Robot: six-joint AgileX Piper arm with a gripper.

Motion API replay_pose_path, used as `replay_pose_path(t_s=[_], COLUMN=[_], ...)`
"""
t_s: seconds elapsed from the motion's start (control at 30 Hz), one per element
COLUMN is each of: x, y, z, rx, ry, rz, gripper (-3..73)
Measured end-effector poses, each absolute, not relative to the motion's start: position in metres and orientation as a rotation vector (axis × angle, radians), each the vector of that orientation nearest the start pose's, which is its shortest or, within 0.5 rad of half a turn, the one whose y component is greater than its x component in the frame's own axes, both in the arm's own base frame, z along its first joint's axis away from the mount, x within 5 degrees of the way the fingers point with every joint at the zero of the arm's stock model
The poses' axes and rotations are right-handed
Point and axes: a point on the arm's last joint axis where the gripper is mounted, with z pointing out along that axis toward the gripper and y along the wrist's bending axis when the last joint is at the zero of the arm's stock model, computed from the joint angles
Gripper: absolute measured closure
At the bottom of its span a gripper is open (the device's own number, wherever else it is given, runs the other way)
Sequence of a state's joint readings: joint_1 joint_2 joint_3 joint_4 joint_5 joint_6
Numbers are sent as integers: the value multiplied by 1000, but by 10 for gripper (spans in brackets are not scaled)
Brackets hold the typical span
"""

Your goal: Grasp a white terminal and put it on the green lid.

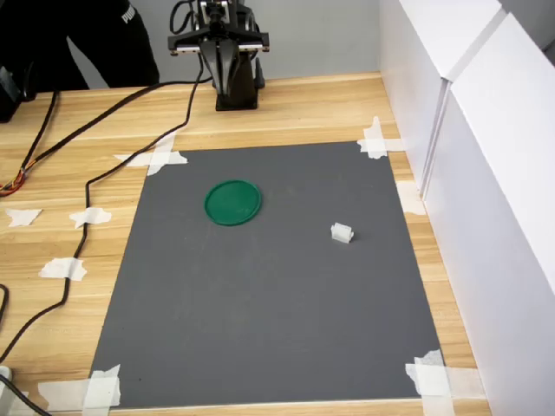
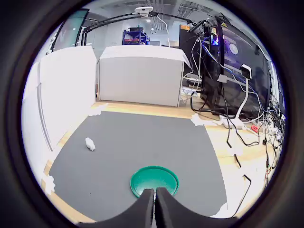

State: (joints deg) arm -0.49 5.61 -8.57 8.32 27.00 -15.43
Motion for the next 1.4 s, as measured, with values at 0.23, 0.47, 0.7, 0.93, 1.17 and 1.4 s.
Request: replay_pose_path(t_s=[0.23,0.47,0.7,0.93,1.17,1.4], x=[63,76,93,113,142,167], y=[6,7,8,10,10,11], z=[229,263,299,321,338,351], rx=[-202,-232,-277,-491,-639,-703], ry=[1978,2098,2188,2337,2454,2505], rz=[-41,-19,-9,-39,-28,-4], gripper=[711,711,711,711,711,711])
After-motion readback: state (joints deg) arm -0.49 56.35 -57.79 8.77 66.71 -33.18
